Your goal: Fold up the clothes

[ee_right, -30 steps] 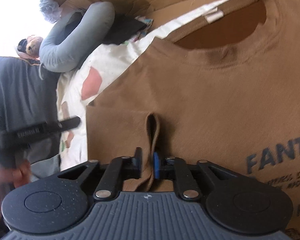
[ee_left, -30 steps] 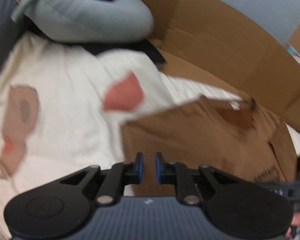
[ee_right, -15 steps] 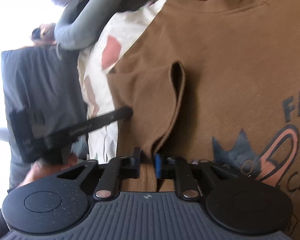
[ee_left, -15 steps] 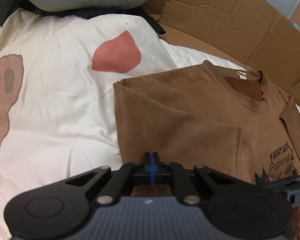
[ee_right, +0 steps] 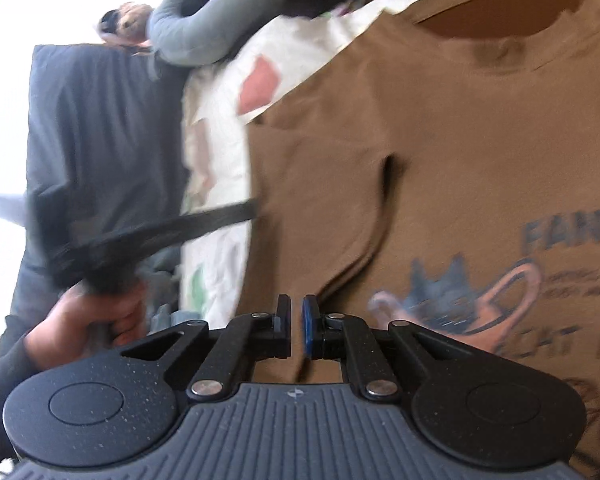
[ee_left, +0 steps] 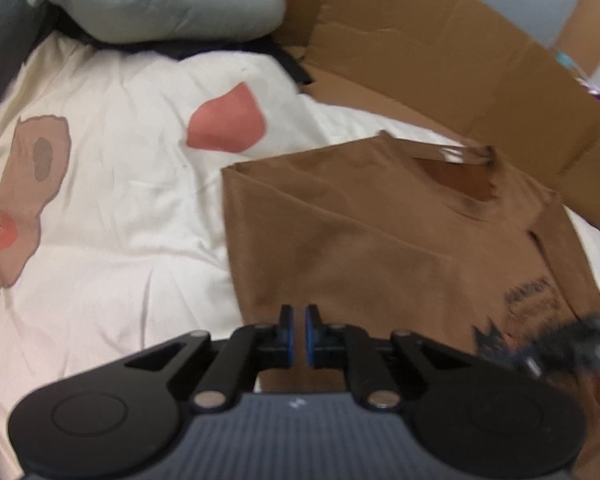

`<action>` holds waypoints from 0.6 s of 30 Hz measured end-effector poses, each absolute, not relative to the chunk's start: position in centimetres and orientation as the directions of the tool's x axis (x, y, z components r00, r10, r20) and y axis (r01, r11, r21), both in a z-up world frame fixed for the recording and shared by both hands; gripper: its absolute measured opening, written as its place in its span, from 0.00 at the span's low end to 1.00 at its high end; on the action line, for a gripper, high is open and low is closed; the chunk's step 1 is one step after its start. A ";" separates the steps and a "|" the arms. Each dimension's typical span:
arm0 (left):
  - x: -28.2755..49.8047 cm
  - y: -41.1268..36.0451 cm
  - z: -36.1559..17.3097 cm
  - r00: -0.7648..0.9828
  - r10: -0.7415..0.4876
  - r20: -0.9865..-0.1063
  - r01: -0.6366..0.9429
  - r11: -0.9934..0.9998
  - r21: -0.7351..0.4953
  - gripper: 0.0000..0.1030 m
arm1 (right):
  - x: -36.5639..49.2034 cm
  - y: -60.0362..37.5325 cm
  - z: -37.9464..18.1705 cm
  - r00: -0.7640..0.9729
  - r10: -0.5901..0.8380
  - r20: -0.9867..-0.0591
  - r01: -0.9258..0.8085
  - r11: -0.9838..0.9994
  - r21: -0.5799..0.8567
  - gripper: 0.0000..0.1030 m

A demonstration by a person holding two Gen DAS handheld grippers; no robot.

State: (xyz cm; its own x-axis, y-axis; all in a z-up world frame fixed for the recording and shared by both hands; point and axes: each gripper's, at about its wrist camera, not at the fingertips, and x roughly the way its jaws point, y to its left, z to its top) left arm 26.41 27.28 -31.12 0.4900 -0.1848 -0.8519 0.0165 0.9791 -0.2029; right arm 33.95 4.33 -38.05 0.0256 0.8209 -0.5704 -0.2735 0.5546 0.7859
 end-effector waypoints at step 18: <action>15.4 23.3 -31.4 0.511 -0.175 -0.842 -0.204 0.926 -0.316 0.30 | 36.5 3.8 -38.9 0.221 0.739 -0.637 -0.279 0.673 0.685 0.32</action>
